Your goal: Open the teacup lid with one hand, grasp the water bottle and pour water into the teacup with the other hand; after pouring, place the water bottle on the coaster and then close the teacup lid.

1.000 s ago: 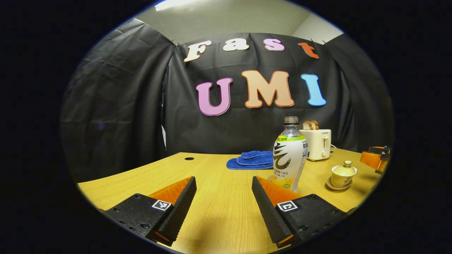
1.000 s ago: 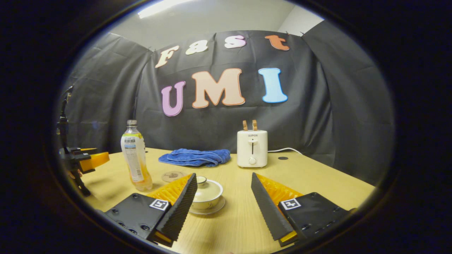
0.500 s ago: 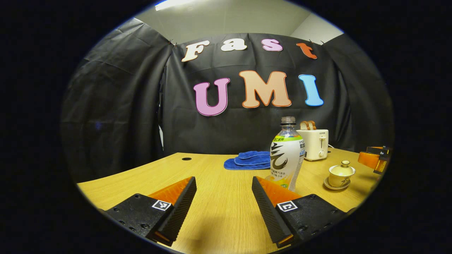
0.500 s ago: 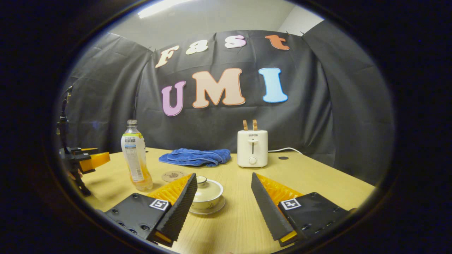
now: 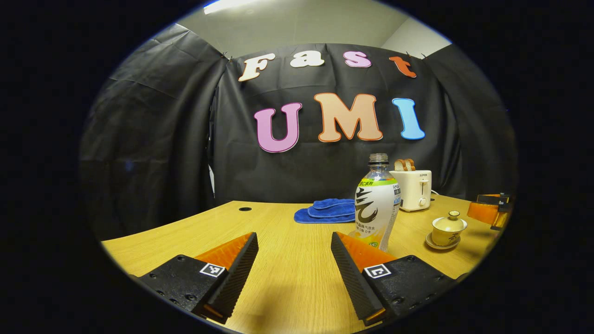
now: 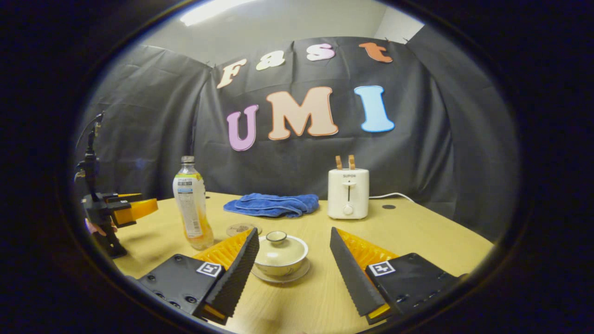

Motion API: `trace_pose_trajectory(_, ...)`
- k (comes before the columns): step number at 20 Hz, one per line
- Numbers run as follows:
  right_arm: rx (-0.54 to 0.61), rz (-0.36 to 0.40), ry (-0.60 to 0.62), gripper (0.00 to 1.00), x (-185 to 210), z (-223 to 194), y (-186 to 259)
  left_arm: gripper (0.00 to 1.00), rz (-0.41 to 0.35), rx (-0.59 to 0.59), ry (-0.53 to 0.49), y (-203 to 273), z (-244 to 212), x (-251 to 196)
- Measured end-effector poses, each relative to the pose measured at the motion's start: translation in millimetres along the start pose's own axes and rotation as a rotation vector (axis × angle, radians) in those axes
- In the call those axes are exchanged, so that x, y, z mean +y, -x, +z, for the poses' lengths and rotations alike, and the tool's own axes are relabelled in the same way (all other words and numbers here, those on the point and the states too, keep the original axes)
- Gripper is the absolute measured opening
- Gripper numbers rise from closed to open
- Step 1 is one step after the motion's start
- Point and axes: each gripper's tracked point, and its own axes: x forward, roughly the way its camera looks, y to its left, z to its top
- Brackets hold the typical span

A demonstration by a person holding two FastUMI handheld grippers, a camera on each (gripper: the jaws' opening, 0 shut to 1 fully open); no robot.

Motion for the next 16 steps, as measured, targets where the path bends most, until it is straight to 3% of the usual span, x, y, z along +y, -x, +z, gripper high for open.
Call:
trace_pose_trajectory(5,0.035,0.052,0.003,0.99,17.0,-4.9,-30.4,0.93,-0.018,-0.001,0.000,-0.7,-0.1,-3.9)
trace_pose_trajectory(13,0.143,0.068,0.016,0.98,27.5,-22.7,-57.1,0.93,-0.035,-0.001,0.001,0.3,-1.2,-6.6)
trace_pose_trajectory(16,0.163,0.064,0.020,0.64,27.4,-26.0,-54.8,0.93,-0.039,-0.001,0.005,-0.1,-2.9,-9.8)
